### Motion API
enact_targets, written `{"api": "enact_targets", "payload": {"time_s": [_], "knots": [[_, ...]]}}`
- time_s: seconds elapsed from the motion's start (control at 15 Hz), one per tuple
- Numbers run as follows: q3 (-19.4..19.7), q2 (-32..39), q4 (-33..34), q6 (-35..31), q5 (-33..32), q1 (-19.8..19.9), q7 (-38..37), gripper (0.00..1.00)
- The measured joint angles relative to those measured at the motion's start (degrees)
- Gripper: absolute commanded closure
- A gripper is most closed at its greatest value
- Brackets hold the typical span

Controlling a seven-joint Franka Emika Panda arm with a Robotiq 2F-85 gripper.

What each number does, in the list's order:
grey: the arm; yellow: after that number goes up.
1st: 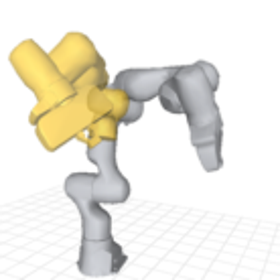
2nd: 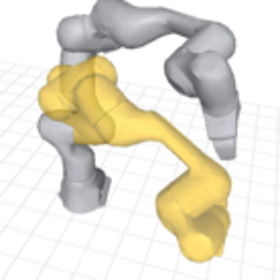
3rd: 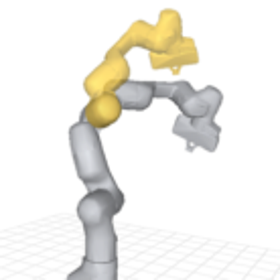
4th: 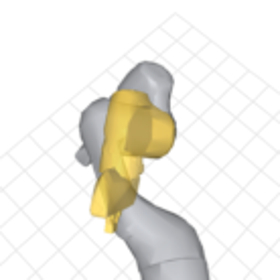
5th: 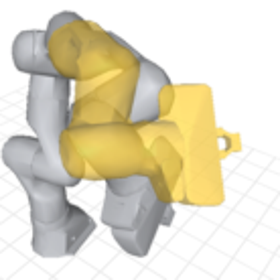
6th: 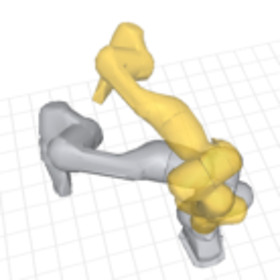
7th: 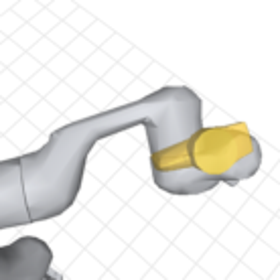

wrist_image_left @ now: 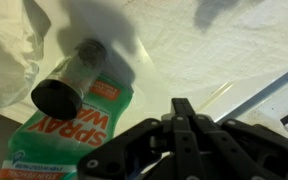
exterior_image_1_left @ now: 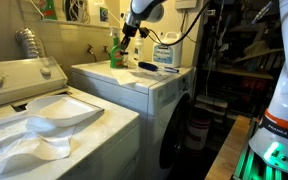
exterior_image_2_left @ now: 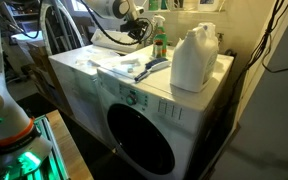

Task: Move the bottle cap to the front of the machine then place it on the paper towel

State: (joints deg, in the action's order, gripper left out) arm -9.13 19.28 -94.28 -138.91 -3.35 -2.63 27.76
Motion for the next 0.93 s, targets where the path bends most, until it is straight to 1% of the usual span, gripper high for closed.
{"api": "enact_targets", "payload": {"time_s": [0.47, 0.93], "knots": [[0.8, 2.2, 0.1, 7.6, -1.5, 0.2, 3.4, 1.0], [1.1, 4.5, 1.2, 12.1, -4.2, 0.2, 6.3, 0.98]]}}
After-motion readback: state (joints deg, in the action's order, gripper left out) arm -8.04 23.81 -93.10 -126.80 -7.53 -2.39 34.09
